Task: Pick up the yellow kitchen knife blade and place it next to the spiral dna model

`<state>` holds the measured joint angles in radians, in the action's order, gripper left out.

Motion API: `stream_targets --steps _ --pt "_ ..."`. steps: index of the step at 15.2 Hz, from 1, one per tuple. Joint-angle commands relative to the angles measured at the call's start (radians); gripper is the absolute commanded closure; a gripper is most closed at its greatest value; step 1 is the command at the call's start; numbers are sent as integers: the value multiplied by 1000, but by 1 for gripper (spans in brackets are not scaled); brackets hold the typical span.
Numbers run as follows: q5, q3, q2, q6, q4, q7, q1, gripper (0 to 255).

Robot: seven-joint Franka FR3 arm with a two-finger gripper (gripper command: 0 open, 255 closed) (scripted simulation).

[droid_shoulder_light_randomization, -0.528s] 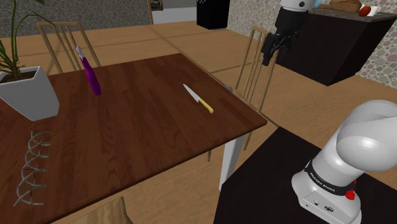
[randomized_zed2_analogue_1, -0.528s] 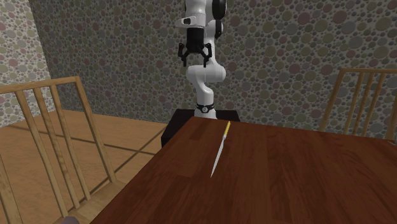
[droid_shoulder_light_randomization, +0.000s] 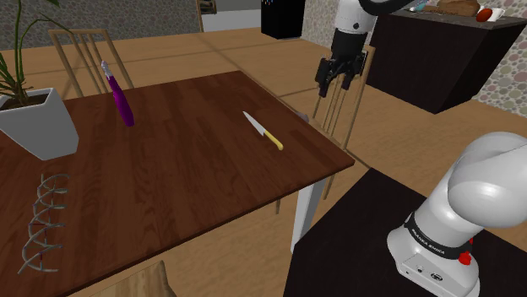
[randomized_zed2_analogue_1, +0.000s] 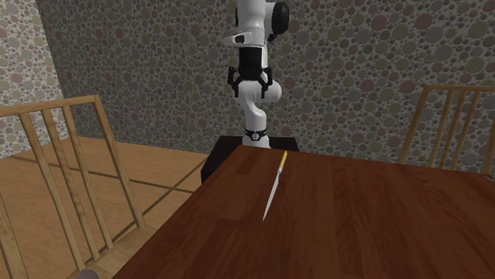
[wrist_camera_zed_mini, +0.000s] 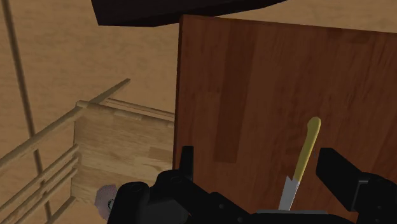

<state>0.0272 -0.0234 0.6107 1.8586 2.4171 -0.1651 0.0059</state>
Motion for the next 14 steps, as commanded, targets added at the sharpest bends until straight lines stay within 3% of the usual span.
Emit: stream_targets --steps 1,14 --pt "-9 12 -72 50 -16 -21 6 0" --pt "-29 80 -581 258 -273 -156 39 0"
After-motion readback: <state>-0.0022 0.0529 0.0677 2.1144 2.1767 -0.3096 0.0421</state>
